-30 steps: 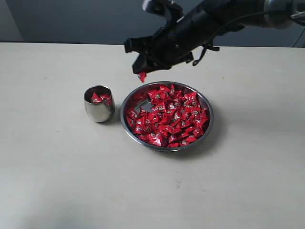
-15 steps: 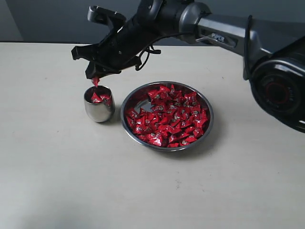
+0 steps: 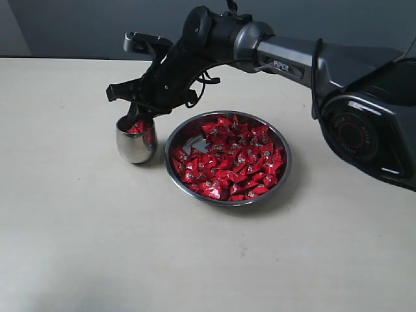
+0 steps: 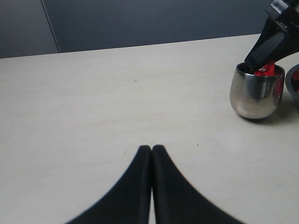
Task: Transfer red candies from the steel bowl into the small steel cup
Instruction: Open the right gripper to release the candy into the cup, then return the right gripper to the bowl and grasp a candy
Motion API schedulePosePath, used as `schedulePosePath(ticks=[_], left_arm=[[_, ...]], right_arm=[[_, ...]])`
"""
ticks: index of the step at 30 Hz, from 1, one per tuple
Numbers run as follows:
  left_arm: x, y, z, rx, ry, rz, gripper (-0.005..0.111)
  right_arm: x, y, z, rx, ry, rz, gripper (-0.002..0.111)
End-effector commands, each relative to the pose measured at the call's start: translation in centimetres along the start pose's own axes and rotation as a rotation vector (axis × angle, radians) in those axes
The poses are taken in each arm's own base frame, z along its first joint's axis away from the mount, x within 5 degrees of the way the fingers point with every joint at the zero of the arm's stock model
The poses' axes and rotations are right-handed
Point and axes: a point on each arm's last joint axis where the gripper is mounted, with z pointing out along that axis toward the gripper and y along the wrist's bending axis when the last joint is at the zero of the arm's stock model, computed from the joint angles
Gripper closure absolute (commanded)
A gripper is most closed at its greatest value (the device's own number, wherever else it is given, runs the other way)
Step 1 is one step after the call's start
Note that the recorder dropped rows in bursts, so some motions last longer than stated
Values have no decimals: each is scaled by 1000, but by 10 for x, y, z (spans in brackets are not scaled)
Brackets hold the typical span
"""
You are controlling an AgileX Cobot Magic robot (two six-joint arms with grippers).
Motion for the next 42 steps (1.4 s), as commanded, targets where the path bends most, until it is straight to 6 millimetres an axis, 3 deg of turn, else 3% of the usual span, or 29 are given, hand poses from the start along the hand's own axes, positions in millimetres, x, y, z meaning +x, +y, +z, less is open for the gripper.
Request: schedulePosePath(ticks=[1,9,12,13,17,23,31,35,42], left_arm=[[-3,0,-1,-1,-19,0,106],[-3,0,-1,-1,-19,0,106],[-3,0,-1,-1,-19,0,106],[-3,0,-1,-1,-19,0,106],[-3,0,-1,-1,-19,0,106],[-3,0,-1,-1,-19,0,106],[-3,0,-1,-1,-19,0,106],[-3,0,-1,-1,-19,0,106],[-3,0,-1,-1,-19,0,106]], right_arm=[[-4,4,-6,-6,8,-18,108],[-9,11,-16,-22,29,-44,104],[-8,10,-16,-11,41,-56,73],[-8,10,-16,-6,42,-60,69],[-11,14,-25,3,26,-78,69],[-14,17,-60,112,60,-145,69],[-17,-19,-106,203,128,-55,69],[-14,-33,-120,228,138,-24,69],[13,-52,-136,283,154,18,69]])
